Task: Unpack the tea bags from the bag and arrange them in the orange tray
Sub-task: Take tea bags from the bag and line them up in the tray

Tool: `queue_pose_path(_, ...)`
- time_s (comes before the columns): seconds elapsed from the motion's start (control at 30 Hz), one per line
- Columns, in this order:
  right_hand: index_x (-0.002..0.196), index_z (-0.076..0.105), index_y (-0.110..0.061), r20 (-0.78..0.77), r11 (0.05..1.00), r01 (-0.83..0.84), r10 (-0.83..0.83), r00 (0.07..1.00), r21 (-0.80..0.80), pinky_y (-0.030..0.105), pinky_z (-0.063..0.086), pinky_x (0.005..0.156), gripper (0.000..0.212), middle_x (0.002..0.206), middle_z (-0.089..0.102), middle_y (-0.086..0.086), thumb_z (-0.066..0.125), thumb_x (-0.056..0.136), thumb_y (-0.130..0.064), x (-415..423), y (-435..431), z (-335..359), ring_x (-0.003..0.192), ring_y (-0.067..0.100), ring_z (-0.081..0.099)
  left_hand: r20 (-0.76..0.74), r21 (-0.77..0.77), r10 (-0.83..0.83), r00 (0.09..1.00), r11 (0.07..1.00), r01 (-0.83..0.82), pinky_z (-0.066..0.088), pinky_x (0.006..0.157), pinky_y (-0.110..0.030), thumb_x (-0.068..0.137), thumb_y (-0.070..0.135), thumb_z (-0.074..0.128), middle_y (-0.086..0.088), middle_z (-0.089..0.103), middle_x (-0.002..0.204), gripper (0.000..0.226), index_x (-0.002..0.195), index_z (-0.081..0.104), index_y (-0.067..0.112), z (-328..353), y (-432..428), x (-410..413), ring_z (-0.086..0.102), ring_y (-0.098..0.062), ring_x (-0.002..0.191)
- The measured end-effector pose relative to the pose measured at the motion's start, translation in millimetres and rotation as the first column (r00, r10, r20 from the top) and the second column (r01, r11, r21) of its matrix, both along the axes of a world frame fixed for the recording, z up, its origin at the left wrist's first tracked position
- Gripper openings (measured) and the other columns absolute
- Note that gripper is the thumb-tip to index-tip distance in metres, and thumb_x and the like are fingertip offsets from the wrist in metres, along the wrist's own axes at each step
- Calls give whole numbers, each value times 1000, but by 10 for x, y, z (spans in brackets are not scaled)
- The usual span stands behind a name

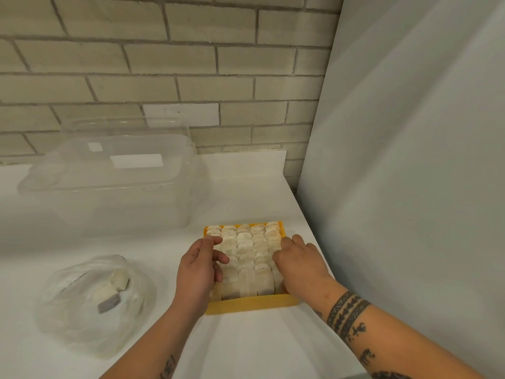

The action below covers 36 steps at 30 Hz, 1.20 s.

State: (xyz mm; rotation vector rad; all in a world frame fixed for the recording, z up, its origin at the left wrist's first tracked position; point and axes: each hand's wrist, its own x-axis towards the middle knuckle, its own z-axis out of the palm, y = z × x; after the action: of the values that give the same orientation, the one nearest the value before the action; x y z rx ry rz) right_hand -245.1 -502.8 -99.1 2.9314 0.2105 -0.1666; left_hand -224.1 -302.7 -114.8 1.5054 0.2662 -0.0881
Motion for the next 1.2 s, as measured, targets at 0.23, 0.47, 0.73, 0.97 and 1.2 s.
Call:
queue_pose_path(0.23,96,62,-36,-12,578,38,-49,999,815,15,41,80,20,99,56,-16,76,84,-41,-187,473,359,90,0,52,-318,-594,31,948,773,-225,34,38,-21,107,43,39,-2,54,64,40,107,63,11,164,89,153,44,-14,47)
queue_pose_path(0.47,104,72,-26,6,423,25,-72,997,906,6,41,79,13,98,58,-18,69,92,-30,-202,1063,235,89,-17,53,-405,-708,-106,908,665,-238,48,60,-33,105,49,42,0,49,64,41,98,61,13,299,212,179,47,-16,56)
queue_pose_path(0.73,91,58,-28,18,490,64,-162,987,869,20,42,62,9,71,60,-12,57,100,-29,-24,1070,502,65,1,54,-135,-317,-119,984,946,71,52,62,-29,103,48,47,-1,63,67,43,96,64,9,372,517,114,61,-14,62)
queue_pose_path(0.97,100,65,-28,62,598,53,-171,983,800,11,38,59,8,75,63,-14,60,98,-33,81,996,737,63,-4,55,49,121,-438,897,895,430,36,53,-19,95,26,69,12,56,64,15,82,72,18,405,752,67,43,-7,52)
queue_pose_path(1.2,101,70,-23,-99,389,206,-278,955,898,26,51,72,13,88,72,-6,73,90,-29,-38,1016,432,71,2,61,62,141,-412,909,905,401,41,64,-21,89,29,76,9,70,76,9,82,76,23,218,733,12,54,1,59)
